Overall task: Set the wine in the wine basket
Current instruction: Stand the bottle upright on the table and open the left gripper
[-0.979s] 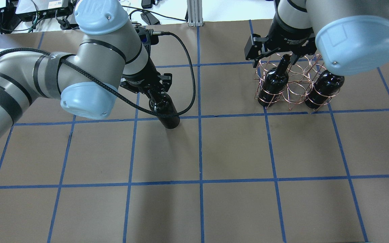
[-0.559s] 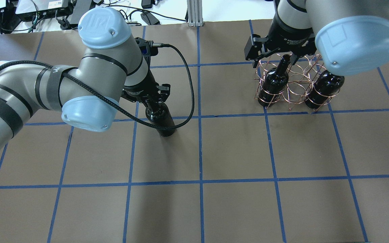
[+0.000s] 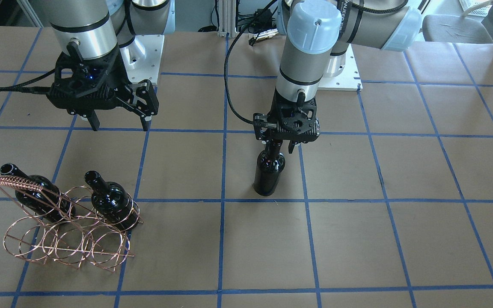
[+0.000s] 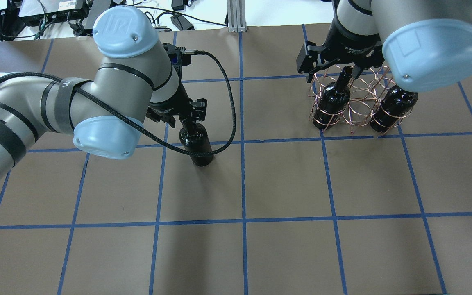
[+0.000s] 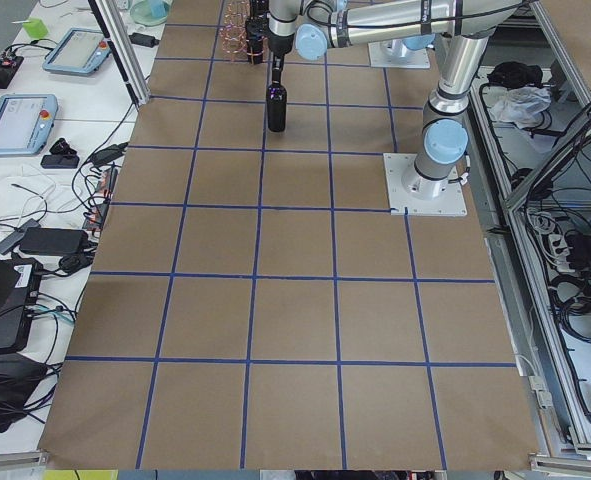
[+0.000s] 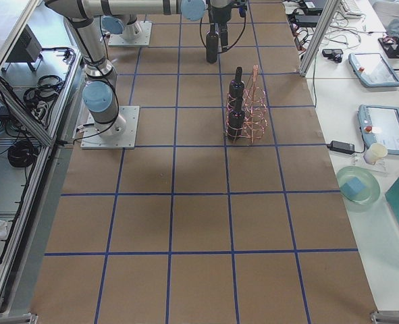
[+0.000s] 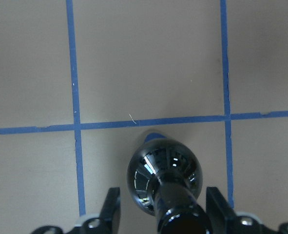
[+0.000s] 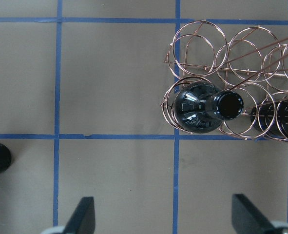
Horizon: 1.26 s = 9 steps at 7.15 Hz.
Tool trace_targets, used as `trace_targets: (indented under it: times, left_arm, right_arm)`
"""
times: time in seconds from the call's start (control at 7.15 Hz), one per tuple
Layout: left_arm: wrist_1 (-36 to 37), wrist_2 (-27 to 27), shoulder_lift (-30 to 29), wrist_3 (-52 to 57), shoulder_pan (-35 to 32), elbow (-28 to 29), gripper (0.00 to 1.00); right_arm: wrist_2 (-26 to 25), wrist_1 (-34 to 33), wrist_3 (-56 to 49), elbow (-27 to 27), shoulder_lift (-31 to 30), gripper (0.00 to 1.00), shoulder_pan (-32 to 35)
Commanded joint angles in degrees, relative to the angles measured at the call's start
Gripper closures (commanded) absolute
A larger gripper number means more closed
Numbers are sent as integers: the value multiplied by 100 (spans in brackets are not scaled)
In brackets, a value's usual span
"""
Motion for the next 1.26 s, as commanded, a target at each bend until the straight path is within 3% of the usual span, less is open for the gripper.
trace_targets:
  times: [0.0,0.42,0.7,1.12]
  left_arm:
    - [-425,25,49,12,130,505,0]
    - [-2303,114,154,188,1147,1796,0]
    - [-2354,157,154,1167,1763,1826,0]
    - [-2433,148,207,1190,2048,1721,0]
  right_arm:
    - [0,-2,0,6,3,0,0]
    - [9,-2,0,6,3,0,0]
    - [0,7,0,6,3,0,0]
    - [9,-11,26,-3,-5,0,0]
